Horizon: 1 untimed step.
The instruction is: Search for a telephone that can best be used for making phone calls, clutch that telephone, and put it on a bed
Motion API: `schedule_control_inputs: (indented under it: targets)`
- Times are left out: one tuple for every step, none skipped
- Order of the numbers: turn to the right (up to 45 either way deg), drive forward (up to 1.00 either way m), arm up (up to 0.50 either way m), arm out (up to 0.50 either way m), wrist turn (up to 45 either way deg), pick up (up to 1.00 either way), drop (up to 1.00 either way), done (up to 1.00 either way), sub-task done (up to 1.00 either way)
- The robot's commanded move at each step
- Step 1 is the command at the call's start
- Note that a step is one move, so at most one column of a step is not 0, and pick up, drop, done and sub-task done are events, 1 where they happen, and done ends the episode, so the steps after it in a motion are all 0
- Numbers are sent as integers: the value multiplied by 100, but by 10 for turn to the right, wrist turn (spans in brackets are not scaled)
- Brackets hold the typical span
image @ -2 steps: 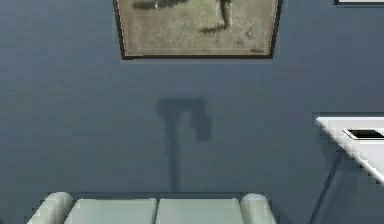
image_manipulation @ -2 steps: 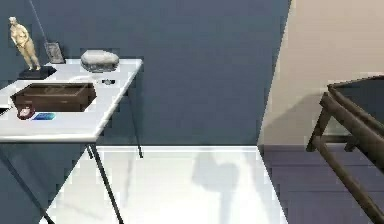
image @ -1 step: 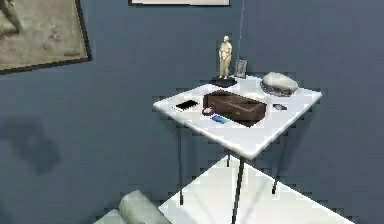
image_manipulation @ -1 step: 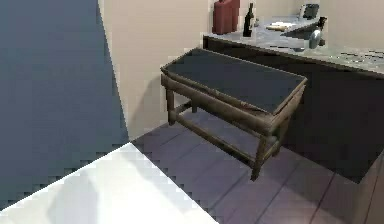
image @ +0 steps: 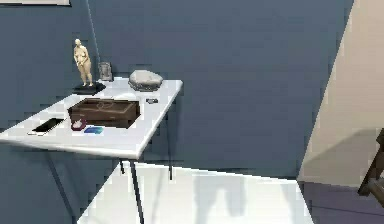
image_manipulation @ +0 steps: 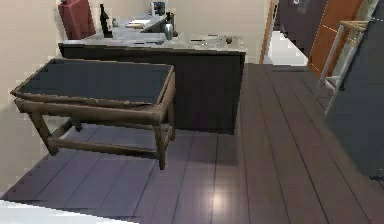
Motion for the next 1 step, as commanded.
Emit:
schedule_control_inputs:
  targets:
    - [30, 0, 0, 0, 0, 0, 0, 0, 0]
